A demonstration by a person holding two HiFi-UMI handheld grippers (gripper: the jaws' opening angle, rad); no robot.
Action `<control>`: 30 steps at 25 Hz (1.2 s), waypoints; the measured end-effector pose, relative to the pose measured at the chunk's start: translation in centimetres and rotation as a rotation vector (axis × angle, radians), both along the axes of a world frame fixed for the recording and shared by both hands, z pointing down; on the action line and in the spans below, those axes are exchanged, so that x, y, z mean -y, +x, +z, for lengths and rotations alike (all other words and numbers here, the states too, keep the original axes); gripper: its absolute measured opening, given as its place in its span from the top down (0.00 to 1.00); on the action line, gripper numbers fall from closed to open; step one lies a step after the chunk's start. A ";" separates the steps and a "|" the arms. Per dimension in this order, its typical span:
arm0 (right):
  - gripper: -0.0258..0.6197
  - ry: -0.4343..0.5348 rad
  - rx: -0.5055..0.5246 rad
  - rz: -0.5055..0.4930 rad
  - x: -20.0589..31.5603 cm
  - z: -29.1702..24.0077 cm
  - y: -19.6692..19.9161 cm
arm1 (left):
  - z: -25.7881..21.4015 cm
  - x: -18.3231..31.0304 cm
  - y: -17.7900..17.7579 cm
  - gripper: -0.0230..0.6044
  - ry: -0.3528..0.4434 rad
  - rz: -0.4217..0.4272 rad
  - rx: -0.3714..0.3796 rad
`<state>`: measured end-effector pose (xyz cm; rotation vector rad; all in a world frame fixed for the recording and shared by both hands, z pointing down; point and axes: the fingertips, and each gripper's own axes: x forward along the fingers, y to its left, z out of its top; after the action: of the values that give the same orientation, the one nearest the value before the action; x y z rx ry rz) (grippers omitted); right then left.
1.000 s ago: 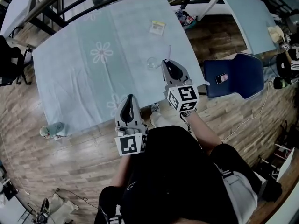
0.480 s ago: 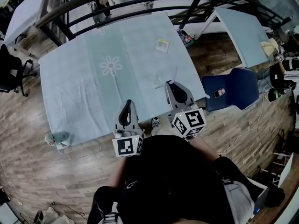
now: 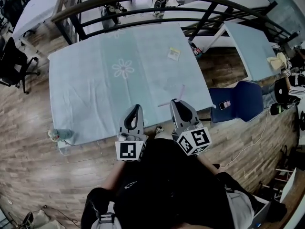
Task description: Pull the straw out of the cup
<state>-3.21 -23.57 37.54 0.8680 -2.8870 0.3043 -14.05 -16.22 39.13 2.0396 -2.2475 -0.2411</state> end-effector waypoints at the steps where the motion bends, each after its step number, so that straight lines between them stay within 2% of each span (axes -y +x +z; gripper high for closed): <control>1: 0.90 -0.004 0.012 0.008 -0.4 0.0 -0.1 | -0.2 -0.2 0.0 0.94 0.004 0.006 0.010; 10: 0.90 -0.012 0.058 -0.016 -4.4 1.2 -2.3 | -0.3 -2.3 -0.9 0.94 0.008 0.004 0.052; 30: 0.90 0.012 0.046 0.033 -5.1 0.6 -1.3 | -0.2 -2.8 -0.4 0.94 0.014 0.053 0.029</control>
<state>-4.54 -18.50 38.17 0.9228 -2.9224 0.3144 -14.46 -13.38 38.91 2.1203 -2.2103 -0.2250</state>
